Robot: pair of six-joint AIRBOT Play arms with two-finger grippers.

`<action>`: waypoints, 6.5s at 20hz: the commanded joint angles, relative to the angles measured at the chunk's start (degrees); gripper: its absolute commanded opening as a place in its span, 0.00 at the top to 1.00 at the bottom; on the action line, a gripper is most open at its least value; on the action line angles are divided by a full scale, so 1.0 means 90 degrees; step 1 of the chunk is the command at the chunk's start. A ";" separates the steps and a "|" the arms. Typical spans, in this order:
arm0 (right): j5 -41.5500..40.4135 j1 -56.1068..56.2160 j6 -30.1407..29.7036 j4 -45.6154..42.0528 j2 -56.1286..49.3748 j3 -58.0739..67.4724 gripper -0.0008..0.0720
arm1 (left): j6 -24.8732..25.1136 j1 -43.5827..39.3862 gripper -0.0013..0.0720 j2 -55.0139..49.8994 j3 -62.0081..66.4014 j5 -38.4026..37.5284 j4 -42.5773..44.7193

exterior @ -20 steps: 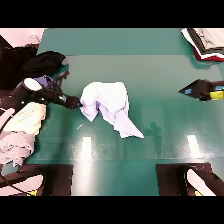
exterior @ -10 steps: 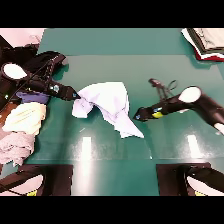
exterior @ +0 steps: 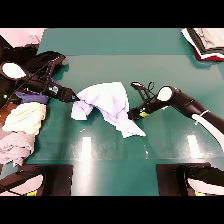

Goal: Fold the shirts.

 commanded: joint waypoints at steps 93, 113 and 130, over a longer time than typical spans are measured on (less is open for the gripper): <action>0.1739 -0.3492 -0.0867 -0.0102 0.0942 -0.0954 0.96 | -0.0840 -0.0306 0.95 0.0053 0.0012 0.0435 0.1003; 0.0799 -0.6482 0.0041 -0.0085 0.3633 0.7322 0.96 | -0.1693 -0.0308 0.95 0.2611 0.6467 0.1613 0.1702; 0.2057 -0.3169 0.0937 -0.2786 -0.0690 0.3997 0.96 | -0.1838 -0.0308 0.95 -0.1579 0.2489 0.1088 0.2698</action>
